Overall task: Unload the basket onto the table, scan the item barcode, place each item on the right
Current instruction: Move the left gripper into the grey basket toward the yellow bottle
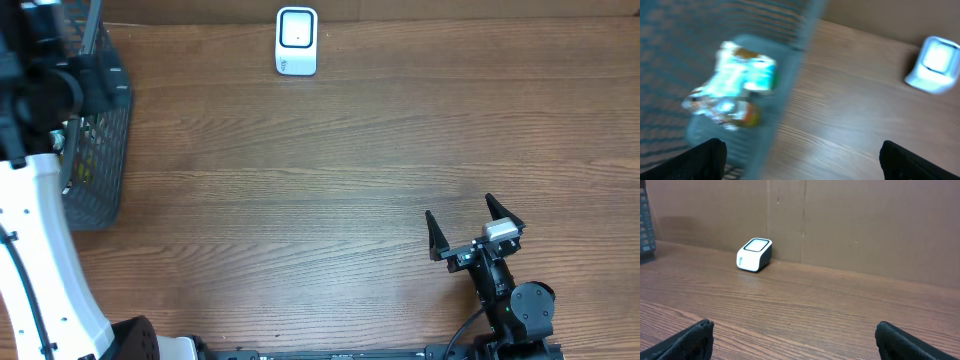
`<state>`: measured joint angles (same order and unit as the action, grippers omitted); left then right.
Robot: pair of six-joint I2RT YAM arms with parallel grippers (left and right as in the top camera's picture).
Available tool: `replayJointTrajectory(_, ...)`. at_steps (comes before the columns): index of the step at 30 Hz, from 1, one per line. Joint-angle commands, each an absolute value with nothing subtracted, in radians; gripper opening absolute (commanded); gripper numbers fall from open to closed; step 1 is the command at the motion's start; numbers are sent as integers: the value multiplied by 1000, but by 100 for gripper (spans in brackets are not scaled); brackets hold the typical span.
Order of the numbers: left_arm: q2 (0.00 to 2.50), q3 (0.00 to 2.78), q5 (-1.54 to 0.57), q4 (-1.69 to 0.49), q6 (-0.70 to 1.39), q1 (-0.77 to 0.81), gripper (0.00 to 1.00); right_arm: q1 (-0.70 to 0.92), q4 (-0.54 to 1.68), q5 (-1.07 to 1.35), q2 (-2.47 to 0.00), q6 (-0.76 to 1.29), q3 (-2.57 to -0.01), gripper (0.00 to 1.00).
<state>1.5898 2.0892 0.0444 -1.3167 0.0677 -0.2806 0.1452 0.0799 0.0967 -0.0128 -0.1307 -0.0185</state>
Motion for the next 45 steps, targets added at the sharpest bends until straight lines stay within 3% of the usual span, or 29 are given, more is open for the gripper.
replayJointTrajectory(1,1590,2109,84,-1299,68,-377,100,142,76,91,-3,-129,-8,100)
replayJointTrajectory(12,1699,2108,86,-1322,62,-544,99,142,76,91,-3,-129,-8,100)
replayJointTrajectory(34,2070,2108,86,-1356,22,-596,100,142,76,91,-3,-129,-8,100)
replayJointTrajectory(45,2196,2108,-4,-1352,-27,-595,91,142,76,91,-3,-129,-8,100)
